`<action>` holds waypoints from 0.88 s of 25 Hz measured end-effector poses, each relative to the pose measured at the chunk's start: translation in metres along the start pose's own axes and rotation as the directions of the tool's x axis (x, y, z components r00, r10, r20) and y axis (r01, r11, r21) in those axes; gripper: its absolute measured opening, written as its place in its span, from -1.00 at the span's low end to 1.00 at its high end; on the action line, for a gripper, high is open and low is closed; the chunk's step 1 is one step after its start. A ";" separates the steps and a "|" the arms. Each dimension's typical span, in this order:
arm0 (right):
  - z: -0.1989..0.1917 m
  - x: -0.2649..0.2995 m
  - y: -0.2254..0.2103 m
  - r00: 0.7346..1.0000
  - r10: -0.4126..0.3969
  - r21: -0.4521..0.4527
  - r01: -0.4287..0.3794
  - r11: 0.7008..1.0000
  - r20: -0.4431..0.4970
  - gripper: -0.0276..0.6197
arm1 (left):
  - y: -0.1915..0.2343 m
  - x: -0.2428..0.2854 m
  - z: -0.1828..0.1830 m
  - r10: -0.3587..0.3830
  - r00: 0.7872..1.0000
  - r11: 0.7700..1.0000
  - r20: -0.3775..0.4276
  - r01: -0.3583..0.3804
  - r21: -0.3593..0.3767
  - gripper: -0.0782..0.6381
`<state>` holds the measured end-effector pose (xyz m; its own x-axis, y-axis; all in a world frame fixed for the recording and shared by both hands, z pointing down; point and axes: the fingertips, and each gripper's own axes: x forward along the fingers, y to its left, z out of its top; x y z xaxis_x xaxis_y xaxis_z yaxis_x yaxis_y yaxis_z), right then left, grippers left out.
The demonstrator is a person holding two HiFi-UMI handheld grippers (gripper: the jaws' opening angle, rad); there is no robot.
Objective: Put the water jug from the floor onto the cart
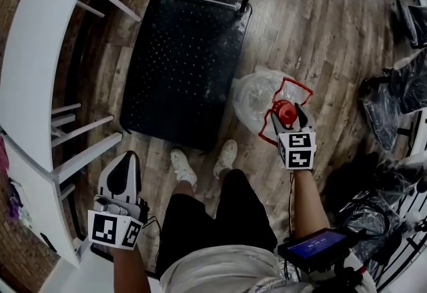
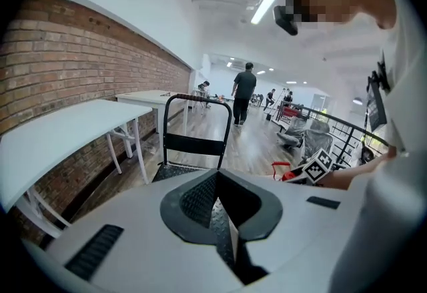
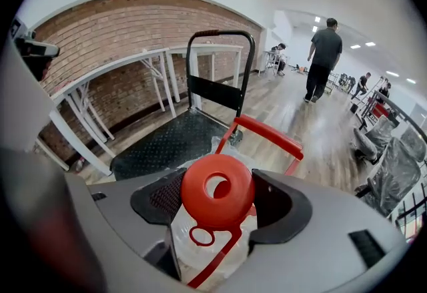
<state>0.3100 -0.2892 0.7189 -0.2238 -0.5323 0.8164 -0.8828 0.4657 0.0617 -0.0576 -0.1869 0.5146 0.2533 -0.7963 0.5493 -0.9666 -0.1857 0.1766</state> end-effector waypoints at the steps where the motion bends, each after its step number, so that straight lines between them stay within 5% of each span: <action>1: 0.008 -0.013 0.002 1.000 -0.002 -0.009 0.002 1.000 0.005 0.05 | 0.001 -0.003 0.004 -0.002 1.000 1.000 0.016 0.002 0.000 -0.78; 12: 0.080 -0.109 0.058 0.997 0.030 -0.091 -0.023 0.996 0.077 0.05 | 0.031 -0.052 0.022 0.008 0.990 1.000 0.137 -0.004 -0.024 -0.78; 22: 0.106 -0.094 0.180 0.981 0.170 -0.201 -0.150 0.968 0.088 0.05 | 0.078 -0.112 -0.008 0.071 0.986 0.996 0.149 -0.061 -0.068 -0.78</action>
<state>0.1278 -0.2304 0.5927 -0.4066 -0.5056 0.7610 -0.7380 0.6727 0.0527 -0.1613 -0.1077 0.4739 0.1754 -0.8845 0.4324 -0.9754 -0.0967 0.1980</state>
